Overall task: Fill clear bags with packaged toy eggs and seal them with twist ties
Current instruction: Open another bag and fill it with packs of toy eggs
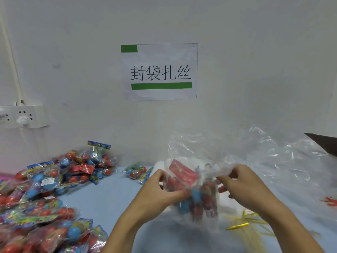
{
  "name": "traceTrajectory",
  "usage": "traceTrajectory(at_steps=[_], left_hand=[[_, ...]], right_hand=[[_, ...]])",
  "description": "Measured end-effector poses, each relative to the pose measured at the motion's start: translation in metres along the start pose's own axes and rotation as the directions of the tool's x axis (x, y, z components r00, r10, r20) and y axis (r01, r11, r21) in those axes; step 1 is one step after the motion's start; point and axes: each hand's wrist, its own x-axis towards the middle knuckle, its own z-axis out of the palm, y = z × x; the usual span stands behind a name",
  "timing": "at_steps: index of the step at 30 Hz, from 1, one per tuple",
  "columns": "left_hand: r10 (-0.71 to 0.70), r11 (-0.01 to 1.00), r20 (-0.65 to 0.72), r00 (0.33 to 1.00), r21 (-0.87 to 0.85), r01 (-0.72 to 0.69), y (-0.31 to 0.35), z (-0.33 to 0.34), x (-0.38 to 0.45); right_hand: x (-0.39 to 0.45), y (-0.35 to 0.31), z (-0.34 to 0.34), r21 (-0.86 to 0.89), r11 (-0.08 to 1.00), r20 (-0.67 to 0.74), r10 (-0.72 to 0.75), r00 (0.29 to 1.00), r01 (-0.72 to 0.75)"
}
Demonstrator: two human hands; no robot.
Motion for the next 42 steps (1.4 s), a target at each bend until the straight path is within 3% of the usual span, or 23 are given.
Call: traceTrajectory(at_steps=[6,9,12,18,25,28,31,34,37,39,42], left_hand=[[0.029,0.998,0.046,0.999,-0.056,-0.026,-0.004,0.004,0.002],[0.0,0.999,0.087,0.996,-0.037,0.003,-0.007,0.004,0.002],[0.017,0.999,0.066,0.998,-0.051,-0.013,-0.01,0.005,0.004],[0.002,0.995,0.128,0.992,-0.104,0.011,-0.016,0.026,0.005],[0.019,0.959,0.245,0.969,-0.277,0.051,-0.015,0.015,0.005],[0.025,0.958,0.304,0.952,-0.278,0.064,-0.014,0.014,0.001],[0.042,0.949,0.307,0.951,-0.31,0.058,-0.01,0.011,-0.002],[0.038,0.959,0.156,0.987,-0.284,0.008,0.005,0.009,-0.003],[0.021,0.954,-0.134,0.991,-0.292,-0.06,0.03,0.014,-0.005],[0.042,0.974,-0.304,0.952,-0.199,-0.107,0.041,0.022,-0.006],[0.042,0.999,-0.367,0.929,0.001,-0.044,0.047,0.034,-0.007]], right_hand=[[-0.001,0.003,0.007,0.005,1.0,-0.006,-0.015,1.0,0.015],[-0.002,0.004,0.011,-0.04,0.999,0.059,0.017,0.998,-0.015],[0.0,0.005,0.011,0.051,0.999,0.038,0.002,0.999,-0.004],[-0.004,0.007,0.007,-0.022,0.999,0.194,0.027,0.981,-0.023],[-0.006,0.003,0.003,0.107,0.991,0.174,0.065,0.983,-0.084],[-0.004,0.006,0.0,0.055,0.99,0.204,0.117,0.972,-0.131],[0.001,0.01,-0.01,-0.098,0.99,0.131,0.116,0.984,-0.104],[0.002,0.006,-0.013,-0.043,0.999,-0.035,0.029,0.999,-0.03],[-0.002,-0.013,-0.004,0.088,0.96,-0.218,-0.241,0.946,0.265],[-0.007,-0.028,0.002,0.064,0.91,-0.237,-0.384,0.892,0.409],[-0.017,-0.044,0.011,-0.026,0.9,-0.12,-0.434,0.893,0.435]])
